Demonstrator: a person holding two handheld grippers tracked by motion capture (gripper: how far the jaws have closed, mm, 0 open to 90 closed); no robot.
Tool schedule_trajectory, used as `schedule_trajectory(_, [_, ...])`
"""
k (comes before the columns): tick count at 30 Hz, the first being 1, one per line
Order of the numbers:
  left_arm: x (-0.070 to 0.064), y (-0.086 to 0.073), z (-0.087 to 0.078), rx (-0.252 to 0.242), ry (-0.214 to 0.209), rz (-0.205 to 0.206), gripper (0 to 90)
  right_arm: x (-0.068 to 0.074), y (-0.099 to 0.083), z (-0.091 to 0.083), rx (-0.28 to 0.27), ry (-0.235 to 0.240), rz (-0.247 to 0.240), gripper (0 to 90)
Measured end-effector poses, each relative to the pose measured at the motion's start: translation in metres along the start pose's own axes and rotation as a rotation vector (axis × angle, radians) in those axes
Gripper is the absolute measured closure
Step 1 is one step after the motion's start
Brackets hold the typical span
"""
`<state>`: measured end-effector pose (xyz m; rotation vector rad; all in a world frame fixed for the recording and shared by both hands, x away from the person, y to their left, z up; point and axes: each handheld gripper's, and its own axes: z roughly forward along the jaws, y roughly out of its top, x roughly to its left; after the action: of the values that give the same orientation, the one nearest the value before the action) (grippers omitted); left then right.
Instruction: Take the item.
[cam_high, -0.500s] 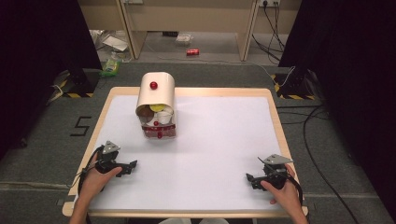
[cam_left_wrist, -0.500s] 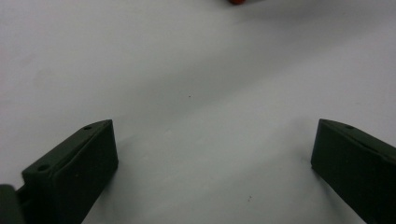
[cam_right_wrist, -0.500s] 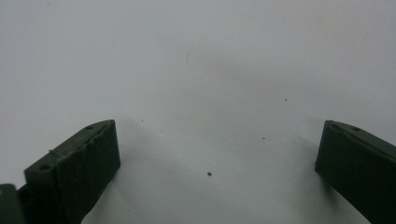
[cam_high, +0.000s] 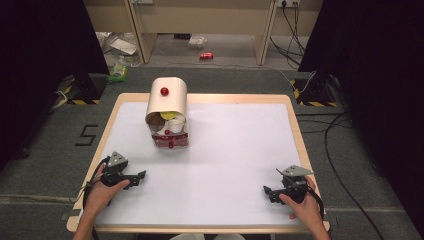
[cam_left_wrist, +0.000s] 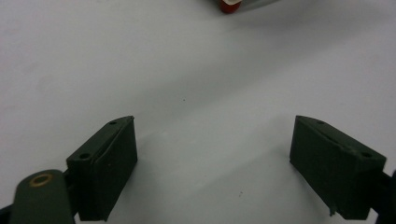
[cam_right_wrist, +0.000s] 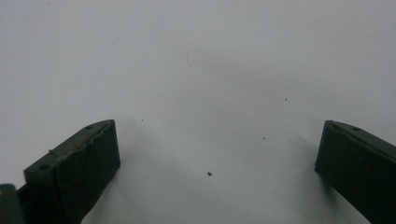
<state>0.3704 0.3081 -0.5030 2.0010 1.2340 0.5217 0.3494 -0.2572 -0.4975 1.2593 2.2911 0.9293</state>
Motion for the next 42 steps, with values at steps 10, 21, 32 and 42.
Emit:
schedule_trajectory(10, [-0.013,0.013,-0.016,-0.069,-0.045,0.011,15.2,0.0,0.0,0.0,0.0,0.0,-0.001,0.1])
schedule_trajectory(21, [-0.039,0.045,-0.036,-0.155,-0.092,0.094,15.2,0.0,0.0,0.0,0.001,0.0,0.0,0.1])
schedule_trajectory(32, [-0.051,0.074,-0.048,-0.208,-0.132,0.135,15.2,0.0,0.0,0.0,0.0,-0.001,0.0,0.1])
schedule_trajectory(42, [-0.06,0.096,-0.051,-0.225,-0.152,0.169,15.1,0.0,0.0,0.0,0.0,-0.001,0.0,0.1])
